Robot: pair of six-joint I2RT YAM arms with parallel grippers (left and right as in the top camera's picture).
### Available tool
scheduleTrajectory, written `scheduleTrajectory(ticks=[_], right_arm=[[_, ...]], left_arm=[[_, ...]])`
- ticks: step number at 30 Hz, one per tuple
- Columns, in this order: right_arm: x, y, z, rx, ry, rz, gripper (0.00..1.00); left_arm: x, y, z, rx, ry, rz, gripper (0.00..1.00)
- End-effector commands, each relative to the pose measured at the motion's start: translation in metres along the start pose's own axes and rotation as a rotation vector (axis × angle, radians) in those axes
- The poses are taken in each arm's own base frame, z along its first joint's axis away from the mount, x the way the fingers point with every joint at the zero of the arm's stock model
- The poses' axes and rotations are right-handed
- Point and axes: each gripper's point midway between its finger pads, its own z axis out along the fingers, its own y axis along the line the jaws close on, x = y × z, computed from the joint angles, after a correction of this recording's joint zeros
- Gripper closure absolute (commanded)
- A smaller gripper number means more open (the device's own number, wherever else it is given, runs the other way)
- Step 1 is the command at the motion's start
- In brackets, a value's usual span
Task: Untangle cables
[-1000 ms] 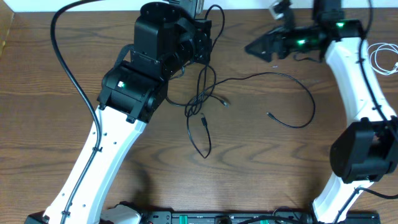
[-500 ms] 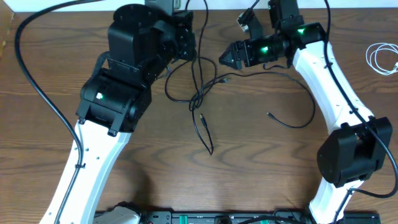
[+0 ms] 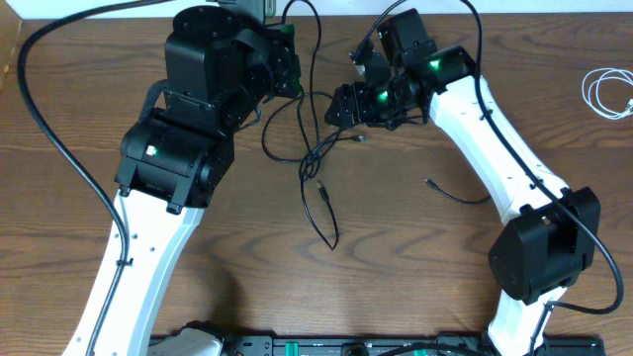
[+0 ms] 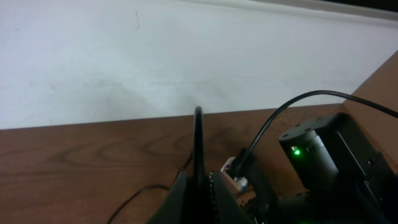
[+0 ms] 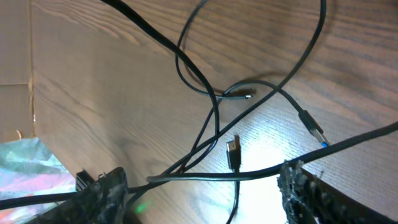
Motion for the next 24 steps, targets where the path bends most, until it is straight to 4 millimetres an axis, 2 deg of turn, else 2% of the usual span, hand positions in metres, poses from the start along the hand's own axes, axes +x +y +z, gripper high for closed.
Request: scheduleTrajectory(ticks=[1,13,17,24], right_arm=[[0.002,0.002,0.003,0.018,0.010,0.018,0.27],[0.018,0.012,0.033,0.059,0.060,0.027,0.29],[0.025,0.005,0.052,0.069,0.104,0.044,0.30],[0.029,-0.001,0.065,0.076,0.130,0.048,0.34]], left_arm=[[0.003,0.006,0.006,-0.025,0.010,-0.003,0.93],[0.004,0.008,0.007,-0.036,0.012,0.004,0.92],[0.004,0.008,0.007,-0.036,0.013,0.004,0.92],[0.004,0.008,0.007,-0.037,0.014,0.004,0.93]])
